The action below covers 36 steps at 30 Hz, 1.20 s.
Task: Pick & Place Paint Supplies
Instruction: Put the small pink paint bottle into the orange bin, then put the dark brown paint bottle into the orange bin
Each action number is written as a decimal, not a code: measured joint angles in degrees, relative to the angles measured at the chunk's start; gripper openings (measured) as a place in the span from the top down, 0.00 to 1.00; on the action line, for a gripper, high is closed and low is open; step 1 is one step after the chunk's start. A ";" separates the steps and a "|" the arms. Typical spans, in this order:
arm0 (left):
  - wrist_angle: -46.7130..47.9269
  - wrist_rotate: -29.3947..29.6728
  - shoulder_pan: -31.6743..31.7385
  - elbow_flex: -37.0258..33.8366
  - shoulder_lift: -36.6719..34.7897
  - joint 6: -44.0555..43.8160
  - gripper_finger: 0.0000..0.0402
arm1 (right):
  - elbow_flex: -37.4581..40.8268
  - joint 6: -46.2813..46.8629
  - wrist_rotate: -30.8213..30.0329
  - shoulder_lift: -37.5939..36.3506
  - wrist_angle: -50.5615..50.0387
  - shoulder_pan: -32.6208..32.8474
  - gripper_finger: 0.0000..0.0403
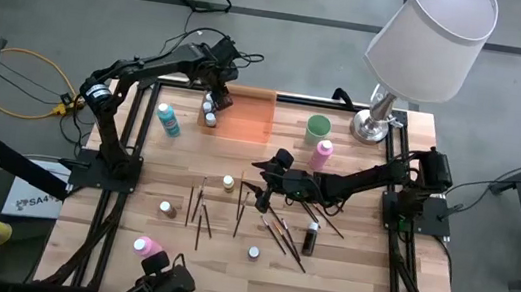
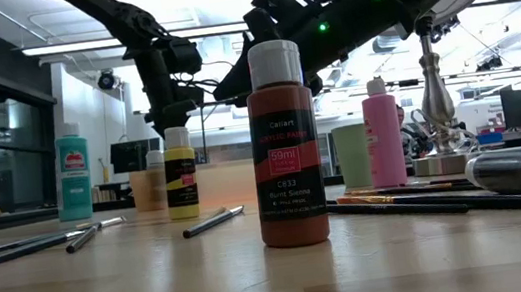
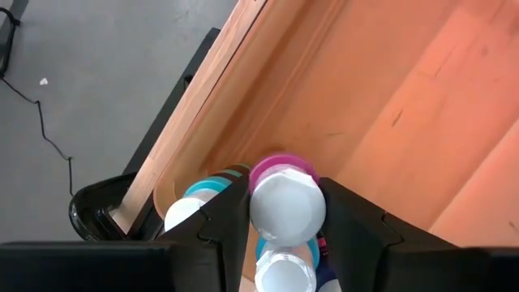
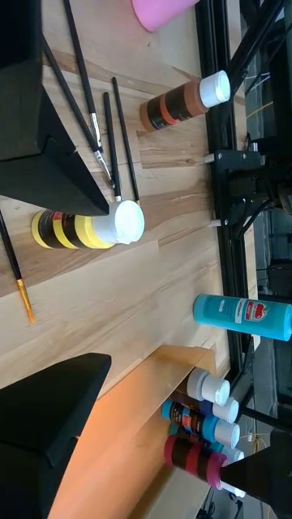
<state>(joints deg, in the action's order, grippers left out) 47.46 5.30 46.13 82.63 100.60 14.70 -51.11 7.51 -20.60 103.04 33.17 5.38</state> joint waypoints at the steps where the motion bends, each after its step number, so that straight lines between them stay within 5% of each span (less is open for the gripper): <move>1: -0.03 0.00 0.00 0.00 0.00 0.00 0.65 | 0.00 0.00 0.02 0.00 0.02 0.00 0.29; 19: 0.25 0.27 -0.02 3.22 -0.98 1.38 0.65 | 0.02 1.03 -0.40 -3.78 -4.52 0.27 0.29; 29: -3.65 -6.75 -5.62 2.26 -11.71 1.54 0.65 | 0.00 22.55 0.22 -23.42 -34.37 1.72 0.29; 36: -12.24 -7.50 -13.71 -8.26 -21.34 2.14 0.65 | 0.00 45.77 12.12 -31.70 -50.58 6.06 0.29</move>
<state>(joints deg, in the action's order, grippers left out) 35.22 -2.20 32.42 74.37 79.26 16.84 -51.11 53.28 -8.48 71.35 -17.41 11.44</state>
